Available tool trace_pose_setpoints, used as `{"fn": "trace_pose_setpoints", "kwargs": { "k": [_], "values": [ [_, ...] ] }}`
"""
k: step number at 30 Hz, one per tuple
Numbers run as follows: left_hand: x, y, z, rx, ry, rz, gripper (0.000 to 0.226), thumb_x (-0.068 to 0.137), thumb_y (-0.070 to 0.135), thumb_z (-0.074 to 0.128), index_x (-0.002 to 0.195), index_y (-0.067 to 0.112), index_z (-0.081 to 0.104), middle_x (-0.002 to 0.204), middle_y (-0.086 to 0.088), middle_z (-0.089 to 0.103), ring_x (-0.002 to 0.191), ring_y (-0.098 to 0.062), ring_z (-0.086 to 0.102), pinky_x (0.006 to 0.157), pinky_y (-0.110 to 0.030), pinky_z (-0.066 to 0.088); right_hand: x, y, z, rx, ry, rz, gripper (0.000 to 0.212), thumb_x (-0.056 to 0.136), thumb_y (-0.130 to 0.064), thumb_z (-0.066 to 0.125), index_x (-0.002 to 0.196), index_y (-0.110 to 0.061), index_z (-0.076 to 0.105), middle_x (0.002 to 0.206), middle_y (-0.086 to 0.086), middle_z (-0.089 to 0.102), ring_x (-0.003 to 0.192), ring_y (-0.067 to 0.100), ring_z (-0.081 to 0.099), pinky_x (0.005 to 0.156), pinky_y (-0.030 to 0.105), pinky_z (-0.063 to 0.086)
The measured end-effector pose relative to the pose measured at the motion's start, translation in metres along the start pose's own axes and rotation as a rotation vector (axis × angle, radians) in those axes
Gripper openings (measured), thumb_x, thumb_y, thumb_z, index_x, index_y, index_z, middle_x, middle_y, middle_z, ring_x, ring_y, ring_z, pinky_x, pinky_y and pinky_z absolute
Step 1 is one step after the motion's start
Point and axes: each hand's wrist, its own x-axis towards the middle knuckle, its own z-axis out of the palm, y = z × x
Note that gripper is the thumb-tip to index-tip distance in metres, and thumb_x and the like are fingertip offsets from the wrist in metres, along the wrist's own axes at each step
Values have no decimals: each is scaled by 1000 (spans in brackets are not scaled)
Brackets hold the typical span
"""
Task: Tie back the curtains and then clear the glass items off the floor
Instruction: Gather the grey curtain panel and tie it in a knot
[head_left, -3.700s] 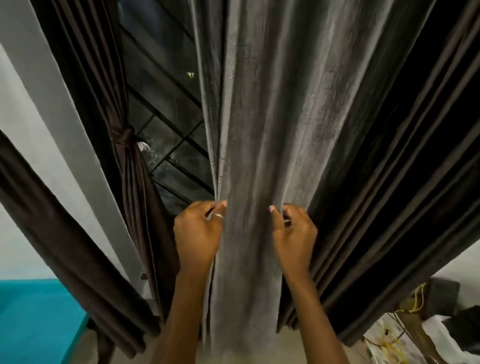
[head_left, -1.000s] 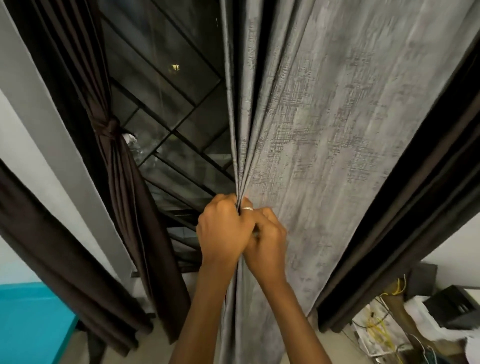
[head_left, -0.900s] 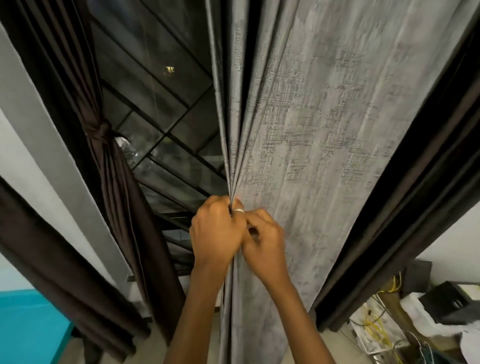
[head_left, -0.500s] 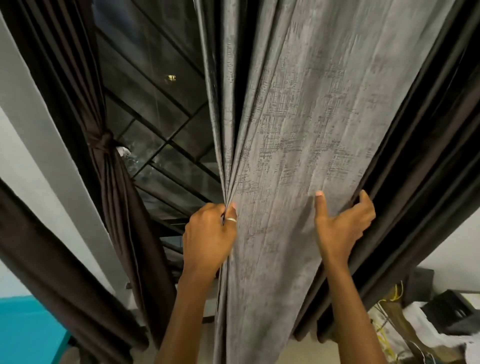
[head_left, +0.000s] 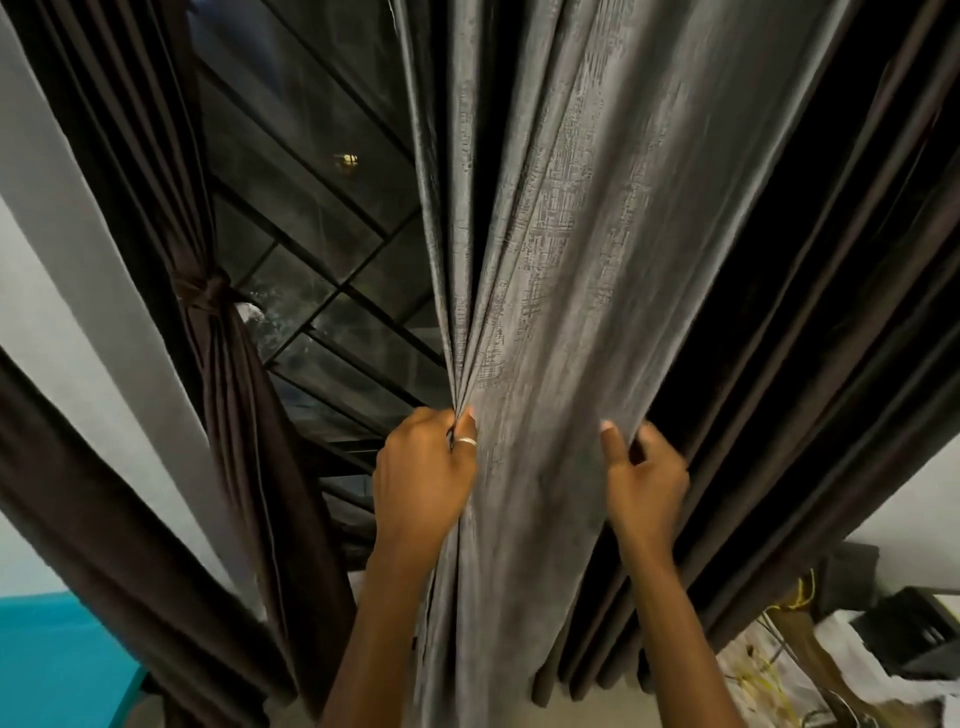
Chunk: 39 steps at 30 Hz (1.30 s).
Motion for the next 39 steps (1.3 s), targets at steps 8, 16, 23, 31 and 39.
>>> {"fn": "trace_pose_setpoints", "kwargs": {
  "k": [8,16,23,31,39],
  "values": [
    [-5,7,17,-93,-11,72,37,101,33,53,68,16,53,78,5,53,63,-13,53,60,-26,39,-48,-21,38,-78,-198,-240,40,100,-13,62,70,-33,44,57,-14,48,52,4,51,51,16,37],
    [-6,0,14,-135,-63,105,35,103,33,49,83,9,66,90,5,58,74,-11,59,71,-33,51,-72,-36,56,-94,-373,-333,28,101,-15,58,129,-17,65,77,-5,71,59,0,62,55,6,40],
    [-10,10,2,-3,-103,48,59,86,75,45,80,19,61,89,8,54,75,-9,58,68,-31,51,-83,-39,59,-171,-429,-412,10,90,-18,61,82,-14,65,63,-6,65,51,0,54,50,7,40],
    [-4,0,7,-27,-17,27,35,99,33,55,69,16,50,79,4,52,64,-16,53,59,-30,39,-72,-42,49,22,-549,-256,41,98,-4,54,135,-17,63,75,-10,66,65,4,62,58,15,44],
    [0,-10,4,-169,-94,77,36,100,37,57,72,14,57,74,3,54,64,-14,56,61,-41,51,-38,-36,39,109,-355,-40,30,99,-22,65,129,-20,69,119,-11,71,109,-6,64,95,23,55]
  ]
}}
